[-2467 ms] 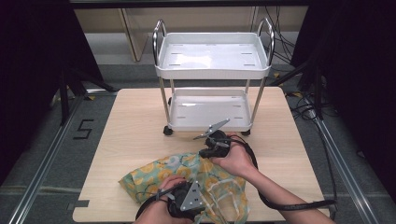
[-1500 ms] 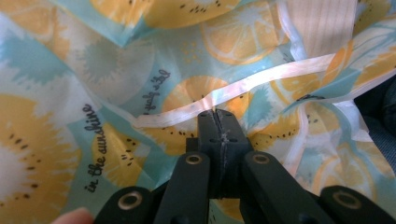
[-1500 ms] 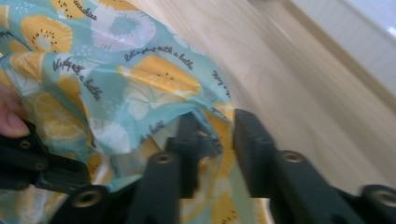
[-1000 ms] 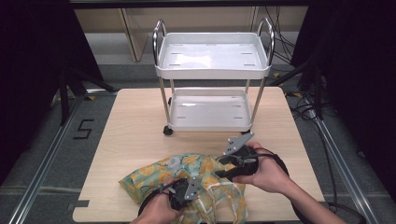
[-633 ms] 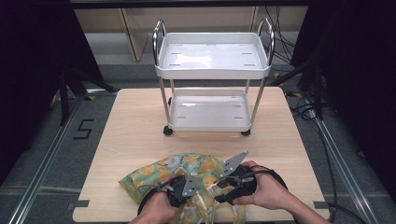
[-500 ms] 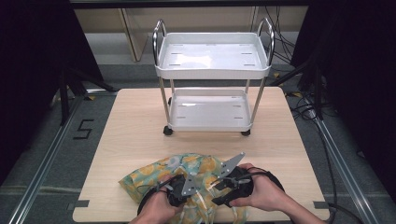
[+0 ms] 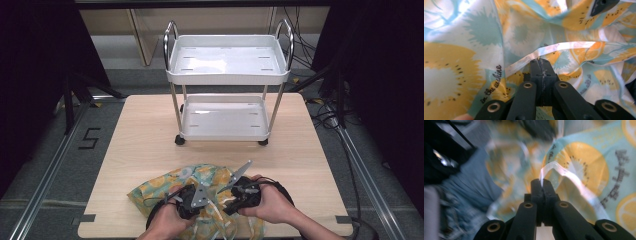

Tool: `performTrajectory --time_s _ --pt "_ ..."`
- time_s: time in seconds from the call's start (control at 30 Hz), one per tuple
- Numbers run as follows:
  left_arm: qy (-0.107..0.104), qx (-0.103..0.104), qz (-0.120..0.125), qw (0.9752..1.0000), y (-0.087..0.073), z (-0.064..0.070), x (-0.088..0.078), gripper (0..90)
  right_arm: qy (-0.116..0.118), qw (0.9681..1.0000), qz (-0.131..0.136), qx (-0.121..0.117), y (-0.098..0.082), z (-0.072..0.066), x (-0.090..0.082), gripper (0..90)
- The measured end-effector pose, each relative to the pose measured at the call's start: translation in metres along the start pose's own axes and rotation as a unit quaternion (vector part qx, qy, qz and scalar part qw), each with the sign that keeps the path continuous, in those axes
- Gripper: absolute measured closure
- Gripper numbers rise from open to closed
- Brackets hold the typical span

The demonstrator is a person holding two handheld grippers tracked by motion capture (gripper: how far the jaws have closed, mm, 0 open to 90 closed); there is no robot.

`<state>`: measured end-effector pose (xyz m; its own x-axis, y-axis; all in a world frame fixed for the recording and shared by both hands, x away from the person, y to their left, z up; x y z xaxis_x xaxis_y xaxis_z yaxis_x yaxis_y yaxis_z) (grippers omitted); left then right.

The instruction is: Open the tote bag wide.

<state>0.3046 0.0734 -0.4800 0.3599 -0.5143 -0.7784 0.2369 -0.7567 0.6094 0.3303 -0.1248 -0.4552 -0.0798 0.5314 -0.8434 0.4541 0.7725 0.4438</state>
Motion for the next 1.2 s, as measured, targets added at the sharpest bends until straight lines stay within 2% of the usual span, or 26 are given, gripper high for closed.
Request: performTrajectory --time_s 0.03,0.17,0.23,0.27,0.37,0.4,0.47,0.53,0.57,0.6,0.63,0.67,0.73,0.77,0.8,0.83,0.87,0.93,1.03,1.07,1.13,1.2 --pt "0.002 -0.002 0.005 1.0 0.001 -0.002 -0.003 89.9 0.017 0.9997 0.019 0.006 0.005 0.0 -0.005 90.0" --pt "0.012 -0.019 0.037 0.9991 0.004 -0.009 -0.017 89.8 0.028 0.9958 0.086 0.013 0.026 0.006 -0.023 90.0" --pt "0.021 -0.02 0.045 0.9986 0.005 -0.013 -0.027 89.7 0.032 0.9925 0.112 0.036 0.039 0.008 -0.032 90.0" --pt "0.025 -0.025 0.053 0.998 0.006 -0.015 -0.031 89.7 0.024 0.9918 0.12 0.037 0.044 0.01 -0.034 90.0" --pt "0.034 -0.037 0.077 0.9958 0.007 -0.018 -0.041 89.5 0.022 0.9875 0.15 0.043 0.062 0.014 -0.042 90.0" --pt "0.039 -0.044 0.09 0.9942 0.008 -0.019 -0.044 89.3 0.019 0.9863 0.159 0.043 0.067 0.016 -0.043 90.0" --pt "0.045 -0.047 0.094 0.9935 0.008 -0.022 -0.051 87.8 0.013 0.9835 0.174 0.046 0.074 0.019 -0.044 90.0" --pt "0.059 -0.053 0.104 0.9914 0.009 -0.024 -0.059 82.5 0.013 0.9802 0.186 0.067 0.081 0.022 -0.044 90.0" --pt "0.065 -0.058 0.112 0.9899 0.01 -0.025 -0.063 79.4 0.004 0.9799 0.192 0.054 0.084 0.026 -0.044 90.0" --pt "0.066 -0.068 0.125 0.9876 0.011 -0.024 -0.066 75.6 0.008 0.9784 0.195 0.069 0.086 0.027 -0.043 90.0" --pt "0.068 -0.07 0.136 0.9858 0.013 -0.023 -0.07 71.2 0.003 0.9774 0.202 0.063 0.088 0.03 -0.042 90.0" --pt "0.068 -0.074 0.148 0.9838 0.016 -0.02 -0.073 64.8 -0.006 0.9762 0.203 0.077 0.089 0.031 -0.042 90.0" --pt "0.069 -0.066 0.153 0.9836 0.021 -0.015 -0.077 53.5 -0.004 0.9756 0.201 0.087 0.092 0.031 -0.041 90.0" --pt "0.067 -0.063 0.153 0.9839 0.023 -0.012 -0.076 47.4 -0.006 0.9746 0.203 0.094 0.093 0.032 -0.041 90.0" --pt "0.069 -0.054 0.146 0.9854 0.025 -0.008 -0.075 43.5 -0.011 0.9743 0.209 0.082 0.094 0.033 -0.04 90.0" --pt "0.068 -0.033 0.136 0.9878 0.027 -0.006 -0.072 41.3 -0.008 0.9733 0.209 0.095 0.094 0.033 -0.04 90.0" --pt "0.073 -0.027 0.13 0.9884 0.028 -0.002 -0.067 38.5 -0.011 0.9725 0.212 0.095 0.095 0.033 -0.04 90.0" --pt "0.081 -0.005 0.102 0.9915 0.029 0.001 -0.057 33.4 -0.01 0.9712 0.213 0.106 0.096 0.033 -0.041 90.0" --pt "0.112 0.008 0.07 0.9912 0.028 0.0 -0.045 29.7 -0.01 0.9697 0.224 0.098 0.097 0.033 -0.042 90.0" --pt "0.117 0.017 0.062 0.991 0.028 0.0 -0.042 29.3 -0.008 0.9687 0.224 0.107 0.098 0.032 -0.044 90.0" --pt "0.118 0.02 0.055 0.9913 0.026 -0.001 -0.037 28.6 -0.01 0.9681 0.227 0.105 0.099 0.032 -0.045 90.0" --pt "0.109 0.018 0.052 0.9925 0.025 -0.001 -0.033 28.5 -0.008 0.9671 0.231 0.106 0.099 0.033 -0.047 90.0"
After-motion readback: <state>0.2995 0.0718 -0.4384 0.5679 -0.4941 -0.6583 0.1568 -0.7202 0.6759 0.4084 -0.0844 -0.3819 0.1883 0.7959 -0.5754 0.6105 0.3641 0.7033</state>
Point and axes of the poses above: each handheld gripper's, and its own axes: x roughly forward along the jaws, y roughly out of its top, z roughly to its right, the point moved 1 cm from there along x, roughly forward along the jaws
